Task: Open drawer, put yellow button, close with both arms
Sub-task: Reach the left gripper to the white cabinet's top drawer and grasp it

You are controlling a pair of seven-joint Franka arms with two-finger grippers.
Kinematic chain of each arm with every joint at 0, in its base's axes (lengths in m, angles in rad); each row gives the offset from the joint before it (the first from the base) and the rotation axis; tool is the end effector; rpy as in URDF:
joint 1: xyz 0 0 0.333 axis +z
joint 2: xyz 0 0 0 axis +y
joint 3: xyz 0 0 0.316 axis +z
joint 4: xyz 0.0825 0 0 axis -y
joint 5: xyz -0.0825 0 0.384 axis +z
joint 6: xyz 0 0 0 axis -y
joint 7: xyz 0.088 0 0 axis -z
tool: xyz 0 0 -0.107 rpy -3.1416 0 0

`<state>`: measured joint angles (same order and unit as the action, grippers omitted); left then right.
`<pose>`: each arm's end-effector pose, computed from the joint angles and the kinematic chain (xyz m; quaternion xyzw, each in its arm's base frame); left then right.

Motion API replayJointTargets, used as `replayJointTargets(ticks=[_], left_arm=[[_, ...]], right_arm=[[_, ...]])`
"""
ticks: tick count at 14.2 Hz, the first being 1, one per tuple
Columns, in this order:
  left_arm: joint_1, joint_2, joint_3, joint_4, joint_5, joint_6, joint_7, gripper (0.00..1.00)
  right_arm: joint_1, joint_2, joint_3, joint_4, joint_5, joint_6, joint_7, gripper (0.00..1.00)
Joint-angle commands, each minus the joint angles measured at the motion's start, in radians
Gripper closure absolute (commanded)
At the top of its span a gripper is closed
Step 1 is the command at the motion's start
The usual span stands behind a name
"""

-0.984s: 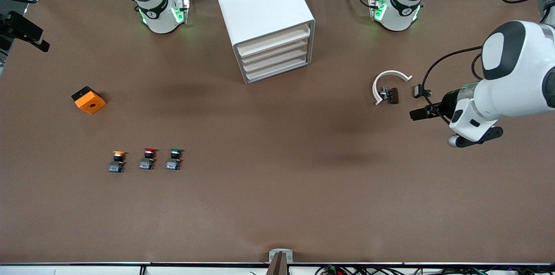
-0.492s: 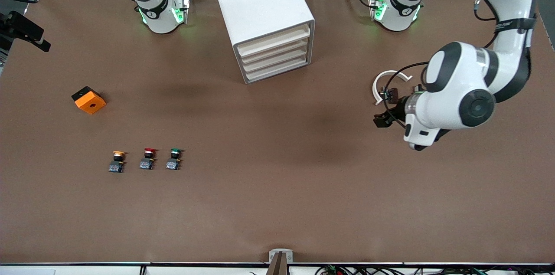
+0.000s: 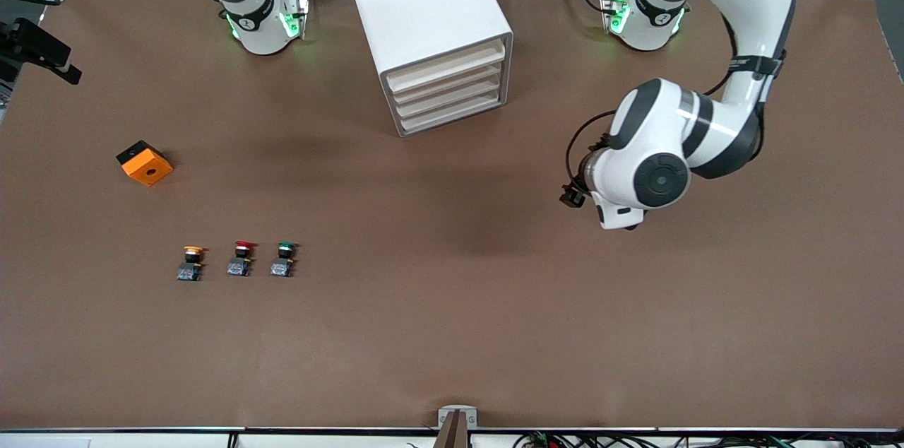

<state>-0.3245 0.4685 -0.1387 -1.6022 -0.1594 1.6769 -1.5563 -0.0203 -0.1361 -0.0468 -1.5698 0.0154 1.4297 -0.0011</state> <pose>0.5644 -0.2883 0.3379 -0.8200 -0.5279 0.1941 0.1059 0.4945 -0.0334 0.6841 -0.9994 0.0317 0.0017 0.0109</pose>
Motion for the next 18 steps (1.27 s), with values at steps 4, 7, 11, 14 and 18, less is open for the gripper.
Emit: replayJointTargets(ticks=[4,7,11,14,18], left_arm=[[-0.044,0.085,0.002,0.068,-0.11,-0.02,-0.358,0.0],[-0.051,0.119,0.002,0.068,-0.276,-0.074,-0.364,0.0],[-0.088,0.167,0.002,0.073,-0.438,-0.075,-0.5,0.0],[-0.117,0.182,0.002,0.077,-0.503,-0.075,-0.64,0.0],[-0.133,0.18,0.001,0.079,-0.592,-0.104,-0.722,0.0]], right_arm=[[0.011,-0.02,0.001,-0.01,-0.022,0.001,-0.008,0.0],[0.01,-0.02,-0.001,-0.009,-0.022,0.0,-0.008,0.0],[0.01,-0.017,-0.002,0.001,-0.022,0.001,-0.007,0.0],[0.01,-0.017,-0.002,0.001,-0.022,0.005,-0.007,0.0],[0.01,-0.011,-0.002,0.002,-0.017,0.008,-0.003,0.0]])
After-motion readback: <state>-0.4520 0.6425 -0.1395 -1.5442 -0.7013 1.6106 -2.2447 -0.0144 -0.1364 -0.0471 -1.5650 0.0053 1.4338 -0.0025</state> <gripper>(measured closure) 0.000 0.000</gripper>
